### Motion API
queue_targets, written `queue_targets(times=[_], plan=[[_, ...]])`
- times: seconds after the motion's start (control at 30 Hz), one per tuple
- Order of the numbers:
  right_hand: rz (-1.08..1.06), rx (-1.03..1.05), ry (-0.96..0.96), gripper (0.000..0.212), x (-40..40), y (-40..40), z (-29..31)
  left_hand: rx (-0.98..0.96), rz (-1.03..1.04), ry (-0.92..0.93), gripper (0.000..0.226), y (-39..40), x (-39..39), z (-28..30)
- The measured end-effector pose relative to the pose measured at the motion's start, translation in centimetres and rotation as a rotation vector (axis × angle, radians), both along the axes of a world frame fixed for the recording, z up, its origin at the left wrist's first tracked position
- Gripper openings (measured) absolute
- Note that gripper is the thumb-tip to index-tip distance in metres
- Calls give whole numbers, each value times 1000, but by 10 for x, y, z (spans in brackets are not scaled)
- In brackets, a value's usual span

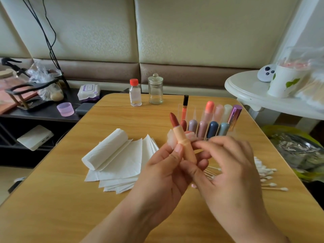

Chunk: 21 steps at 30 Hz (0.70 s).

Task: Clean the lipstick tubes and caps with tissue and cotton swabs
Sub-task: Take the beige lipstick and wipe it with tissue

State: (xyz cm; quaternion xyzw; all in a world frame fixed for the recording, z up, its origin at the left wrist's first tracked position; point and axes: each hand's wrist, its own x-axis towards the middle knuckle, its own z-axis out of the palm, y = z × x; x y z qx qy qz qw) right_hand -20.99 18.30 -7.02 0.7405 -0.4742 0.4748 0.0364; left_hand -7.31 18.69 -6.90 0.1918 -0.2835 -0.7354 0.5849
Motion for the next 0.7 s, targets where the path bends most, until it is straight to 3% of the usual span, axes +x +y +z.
queue_targets(times=[0.13, 0.27, 0.33, 0.43, 0.57, 0.7], plan=[[-19, 5, 29, 39, 4, 2, 1, -11, -14, -51, 40, 1, -1, 0], [80, 149, -170, 30, 5, 5, 2, -102, 125, -379, 37, 2, 0, -2], [118, 158, -237, 24, 5, 6, 3, -109, 172, -446, 41, 3, -1, -3], [120, 101, -246, 16, 6, 8, 7, -116, 199, -481, 41, 2, 0, -2], [130, 53, -276, 22, 7, 10, 7, -143, 194, -474, 38, 2, -1, -2], [93, -53, -161, 22, 5, 10, 6, -152, 179, -427, 39, 1, -1, -4]])
